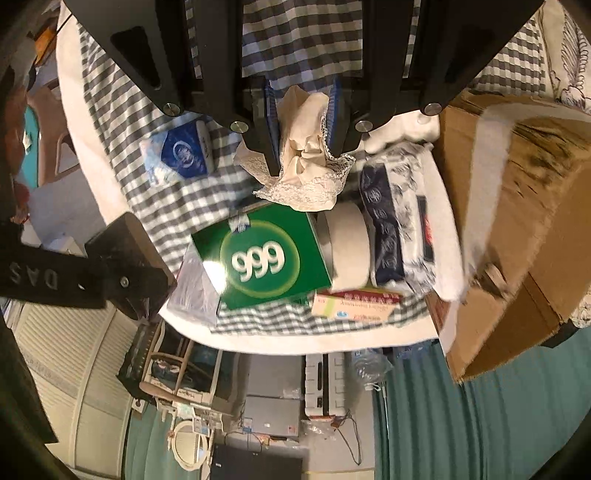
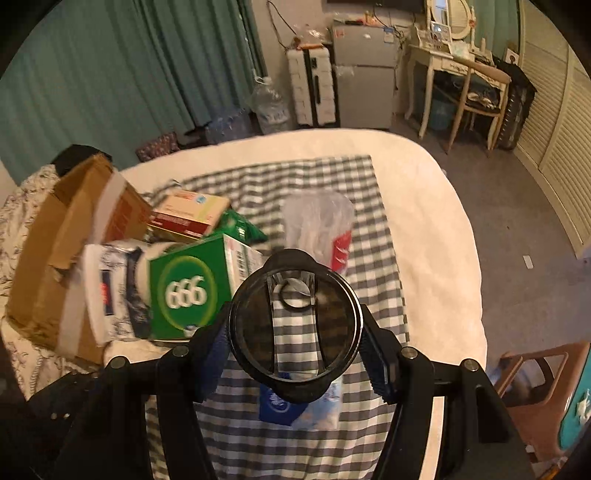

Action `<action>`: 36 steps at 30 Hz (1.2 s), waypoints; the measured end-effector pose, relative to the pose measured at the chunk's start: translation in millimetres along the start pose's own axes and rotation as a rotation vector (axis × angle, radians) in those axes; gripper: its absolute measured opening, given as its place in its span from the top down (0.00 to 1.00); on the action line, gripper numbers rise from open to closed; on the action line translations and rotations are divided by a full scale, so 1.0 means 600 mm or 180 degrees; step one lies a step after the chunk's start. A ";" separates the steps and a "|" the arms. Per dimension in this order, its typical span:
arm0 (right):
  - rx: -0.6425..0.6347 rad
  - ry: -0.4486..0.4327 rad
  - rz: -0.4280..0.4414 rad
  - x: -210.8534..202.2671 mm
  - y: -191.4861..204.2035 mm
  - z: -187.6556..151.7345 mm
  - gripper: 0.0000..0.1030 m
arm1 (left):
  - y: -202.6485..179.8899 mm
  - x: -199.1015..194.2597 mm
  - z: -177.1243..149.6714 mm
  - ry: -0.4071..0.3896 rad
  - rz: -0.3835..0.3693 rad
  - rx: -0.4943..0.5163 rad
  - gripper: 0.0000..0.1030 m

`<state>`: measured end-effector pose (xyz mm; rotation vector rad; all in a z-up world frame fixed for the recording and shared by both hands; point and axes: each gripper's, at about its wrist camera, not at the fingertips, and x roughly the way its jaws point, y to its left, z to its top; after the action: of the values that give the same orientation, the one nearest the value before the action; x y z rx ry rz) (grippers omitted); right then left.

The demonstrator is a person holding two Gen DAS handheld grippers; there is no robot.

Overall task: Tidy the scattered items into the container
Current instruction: 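Carry both items into the cardboard box and open both tools to release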

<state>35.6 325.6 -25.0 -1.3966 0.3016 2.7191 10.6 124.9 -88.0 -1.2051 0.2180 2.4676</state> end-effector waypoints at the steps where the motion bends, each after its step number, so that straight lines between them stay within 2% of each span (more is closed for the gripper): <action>1: -0.0020 -0.0026 0.0019 -0.004 0.006 0.004 0.39 | -0.001 -0.008 0.007 -0.0027 0.0032 -0.0006 0.79; 6: -0.0152 -0.0247 0.0122 -0.054 0.037 0.016 0.39 | 0.016 -0.056 0.039 -0.0271 0.0011 -0.0053 0.79; 9: -0.0189 -0.0340 0.0143 -0.077 0.052 0.019 0.39 | 0.036 -0.079 0.052 -0.0313 0.0044 -0.0140 0.79; 12: -0.0253 -0.0398 0.0145 -0.092 0.069 0.016 0.39 | 0.066 -0.105 0.059 -0.0344 -0.0007 -0.0243 0.79; 16: -0.0326 -0.0433 0.0134 -0.102 0.088 0.011 0.39 | 0.106 -0.147 0.072 -0.0541 -0.0066 -0.0399 0.79; 21: -0.0444 -0.0452 0.0156 -0.116 0.119 0.006 0.39 | 0.174 -0.195 0.090 -0.0751 0.0062 -0.0625 0.79; 24: -0.0503 -0.0451 0.0198 -0.122 0.138 0.002 0.39 | 0.229 -0.214 0.096 -0.0821 0.0299 -0.0816 0.78; 29: -0.0633 -0.0474 0.0237 -0.133 0.174 0.001 0.39 | 0.328 -0.222 0.089 -0.0782 0.0453 -0.1159 0.78; 34: -0.0691 -0.0439 0.0334 -0.135 0.220 0.014 0.39 | 0.374 -0.196 0.073 -0.0625 0.0627 -0.1326 0.78; 36: -0.0746 -0.0433 0.0460 -0.137 0.249 0.021 0.39 | 0.382 -0.187 0.070 -0.0554 0.0571 -0.1347 0.78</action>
<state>51.3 184.0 70.1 -1.2751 0.0794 3.0349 -50.1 -102.7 19.4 -1.1567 -0.2699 2.8542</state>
